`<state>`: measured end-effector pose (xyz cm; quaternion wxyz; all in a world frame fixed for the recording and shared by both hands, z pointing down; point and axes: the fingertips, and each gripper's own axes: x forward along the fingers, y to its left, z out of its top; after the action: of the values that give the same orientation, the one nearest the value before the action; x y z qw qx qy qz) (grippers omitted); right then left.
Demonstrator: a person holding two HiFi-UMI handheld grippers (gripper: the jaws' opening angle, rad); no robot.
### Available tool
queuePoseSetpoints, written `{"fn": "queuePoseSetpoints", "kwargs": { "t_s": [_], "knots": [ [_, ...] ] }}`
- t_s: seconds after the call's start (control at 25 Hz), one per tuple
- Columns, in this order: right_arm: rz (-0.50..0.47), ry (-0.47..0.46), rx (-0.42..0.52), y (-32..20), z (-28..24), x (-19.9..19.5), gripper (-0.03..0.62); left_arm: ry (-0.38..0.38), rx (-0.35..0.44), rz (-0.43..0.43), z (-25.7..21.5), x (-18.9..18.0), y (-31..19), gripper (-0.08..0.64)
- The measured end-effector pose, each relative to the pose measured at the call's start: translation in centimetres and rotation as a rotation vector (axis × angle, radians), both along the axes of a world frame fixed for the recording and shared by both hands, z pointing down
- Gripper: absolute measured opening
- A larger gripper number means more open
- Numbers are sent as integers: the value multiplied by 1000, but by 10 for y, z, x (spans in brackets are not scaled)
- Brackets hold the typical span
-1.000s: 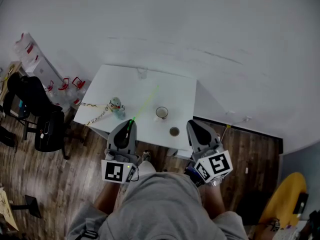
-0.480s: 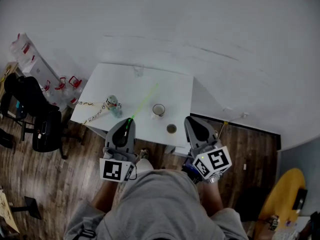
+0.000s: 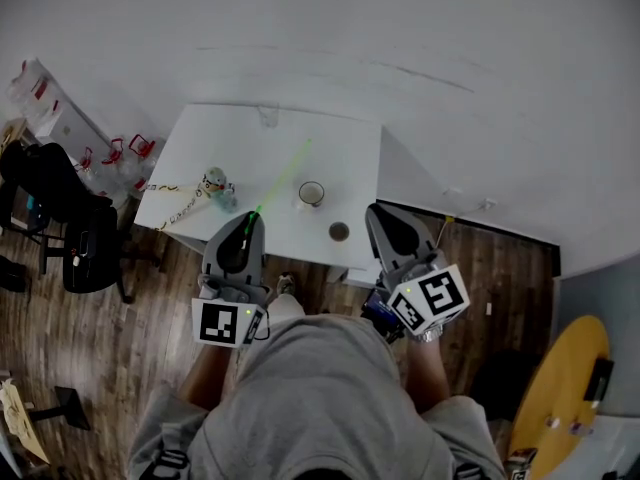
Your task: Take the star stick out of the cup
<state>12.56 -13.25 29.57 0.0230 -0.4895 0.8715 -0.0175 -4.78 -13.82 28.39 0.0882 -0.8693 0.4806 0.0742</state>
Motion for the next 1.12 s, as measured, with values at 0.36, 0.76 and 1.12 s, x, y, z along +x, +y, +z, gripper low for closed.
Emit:
{"fn": "queuePoseSetpoints", "kwargs": {
  "t_s": [0.36,0.76,1.12],
  "knots": [
    [-16,10,-12,-3,2,4,35,-8,4,-1,-1,7,-4,46],
    [-25,3,-17,-8,6,7,35,2,-15,-15,2,11,-10,46],
    [-29,3,-22,-11,10,13,35,-10,5,-18,2,14,-13,46]
  ]
}}
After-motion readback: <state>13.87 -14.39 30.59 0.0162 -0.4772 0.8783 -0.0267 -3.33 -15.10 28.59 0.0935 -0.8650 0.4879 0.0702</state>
